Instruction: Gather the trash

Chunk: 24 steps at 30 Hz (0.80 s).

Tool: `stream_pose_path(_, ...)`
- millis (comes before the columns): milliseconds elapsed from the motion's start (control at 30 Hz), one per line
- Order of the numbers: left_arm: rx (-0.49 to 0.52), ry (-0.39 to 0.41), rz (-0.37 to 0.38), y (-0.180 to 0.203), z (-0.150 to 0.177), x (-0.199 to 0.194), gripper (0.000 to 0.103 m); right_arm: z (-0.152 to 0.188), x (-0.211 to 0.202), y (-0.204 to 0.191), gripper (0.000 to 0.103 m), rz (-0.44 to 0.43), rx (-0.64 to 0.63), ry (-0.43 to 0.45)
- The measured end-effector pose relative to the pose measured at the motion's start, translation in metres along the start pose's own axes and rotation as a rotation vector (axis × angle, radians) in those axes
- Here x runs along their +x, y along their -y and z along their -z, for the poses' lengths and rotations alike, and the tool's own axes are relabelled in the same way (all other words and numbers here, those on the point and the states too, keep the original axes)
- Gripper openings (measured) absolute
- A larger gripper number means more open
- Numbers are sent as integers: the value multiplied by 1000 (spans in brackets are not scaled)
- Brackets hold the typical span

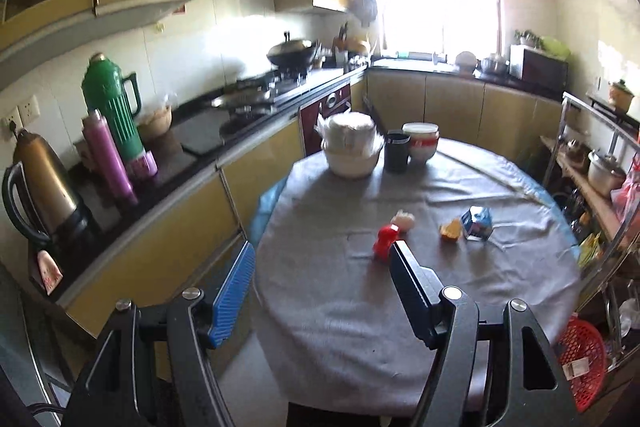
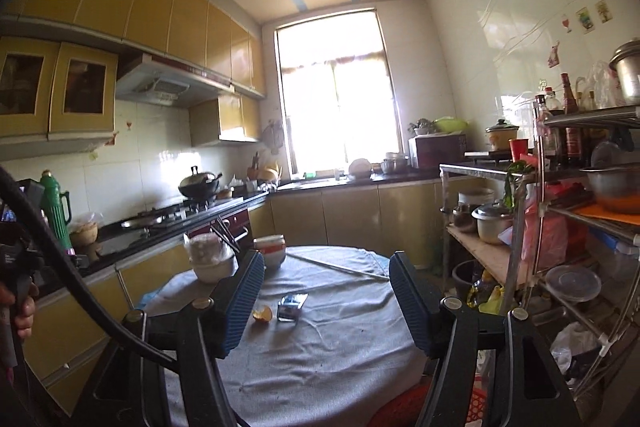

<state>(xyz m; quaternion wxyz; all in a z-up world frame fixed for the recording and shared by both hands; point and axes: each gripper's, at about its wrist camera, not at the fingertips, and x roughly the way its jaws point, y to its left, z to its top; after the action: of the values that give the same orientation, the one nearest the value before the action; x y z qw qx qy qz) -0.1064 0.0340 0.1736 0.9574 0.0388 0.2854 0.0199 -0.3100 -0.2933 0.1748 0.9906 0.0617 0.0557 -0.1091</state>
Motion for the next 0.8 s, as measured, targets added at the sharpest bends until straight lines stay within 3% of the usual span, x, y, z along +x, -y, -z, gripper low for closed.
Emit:
stream_pose_path(233, 23, 127, -5, -6, -12, -55, 71, -17, -18, 0, 70, -29, 33, 44)
stream_pose_path(333, 15, 189, -7, -12, -17, -79, 82, -29, -23, -2, 71, -73, 60, 65)
stream_pose_path(533, 30, 327, -33, -21, -28, -124, 87, -65, -20, -18, 77, -180, 84, 93)
stream_pose_path(667, 6, 362, -40, -30, -32, -134, 90, -77, -1, -27, 77, -266, 127, 57)
stream_pose_path(800, -12, 339, -58, -37, -35, -122, 90, -77, 30, -32, 77, -320, 171, 0)
